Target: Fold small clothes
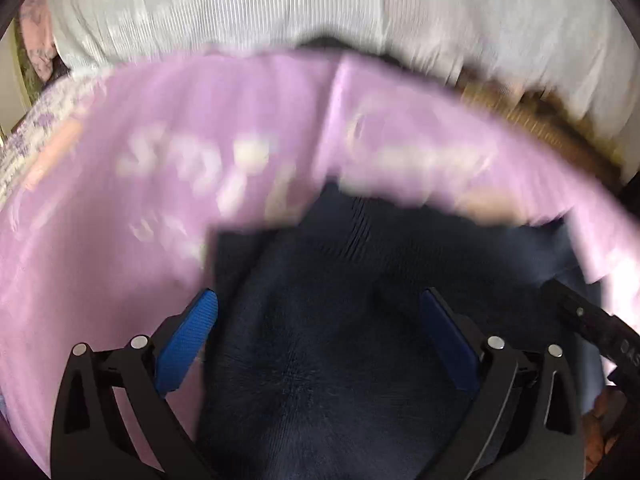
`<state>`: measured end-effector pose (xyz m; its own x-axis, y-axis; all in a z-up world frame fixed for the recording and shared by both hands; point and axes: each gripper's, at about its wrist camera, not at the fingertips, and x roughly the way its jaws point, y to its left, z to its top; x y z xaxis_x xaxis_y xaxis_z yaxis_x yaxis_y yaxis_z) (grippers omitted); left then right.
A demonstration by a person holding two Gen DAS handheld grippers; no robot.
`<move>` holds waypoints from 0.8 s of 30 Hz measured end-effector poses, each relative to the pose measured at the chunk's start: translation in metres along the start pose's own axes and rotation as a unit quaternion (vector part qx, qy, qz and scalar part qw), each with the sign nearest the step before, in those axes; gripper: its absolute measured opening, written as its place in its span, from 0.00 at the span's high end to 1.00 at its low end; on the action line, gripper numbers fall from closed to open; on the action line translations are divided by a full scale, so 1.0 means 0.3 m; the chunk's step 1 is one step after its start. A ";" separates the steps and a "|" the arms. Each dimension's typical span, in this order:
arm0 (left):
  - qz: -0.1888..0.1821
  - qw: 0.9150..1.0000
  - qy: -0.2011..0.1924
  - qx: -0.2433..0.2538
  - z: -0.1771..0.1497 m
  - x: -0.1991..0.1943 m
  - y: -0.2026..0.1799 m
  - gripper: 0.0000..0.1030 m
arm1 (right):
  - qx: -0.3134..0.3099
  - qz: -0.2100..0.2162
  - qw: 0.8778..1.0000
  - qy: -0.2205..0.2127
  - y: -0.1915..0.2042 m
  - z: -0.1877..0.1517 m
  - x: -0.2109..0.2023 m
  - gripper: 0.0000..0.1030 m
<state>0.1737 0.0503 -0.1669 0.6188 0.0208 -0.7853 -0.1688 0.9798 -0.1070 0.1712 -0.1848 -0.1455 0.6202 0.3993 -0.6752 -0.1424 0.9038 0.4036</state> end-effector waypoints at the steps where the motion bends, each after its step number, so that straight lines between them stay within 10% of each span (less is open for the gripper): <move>1: 0.007 1.000 -0.003 0.003 -0.016 0.016 0.007 0.04 | -0.009 -0.003 1.000 -0.014 0.002 0.000 0.002 0.79; 8: -0.023 0.997 -0.054 0.046 -0.091 -0.164 -0.064 0.05 | -0.061 -0.009 0.997 -0.038 0.078 -0.080 -0.123 0.76; 15: 0.049 0.992 -0.055 0.100 -0.199 -0.151 -0.121 0.04 | -0.113 -0.056 0.992 -0.019 0.109 -0.196 -0.106 0.77; 24: 0.032 0.997 -0.073 -0.006 -0.249 -0.271 0.083 0.05 | -0.041 -0.023 0.998 -0.047 -0.003 -0.233 -0.213 0.76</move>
<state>0.0620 0.0581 -0.1512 0.7112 0.1129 -0.6939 -0.2196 0.9733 -0.0667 0.0779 -0.2003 -0.1459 0.6964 0.3444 -0.6296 -0.1730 0.9320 0.3185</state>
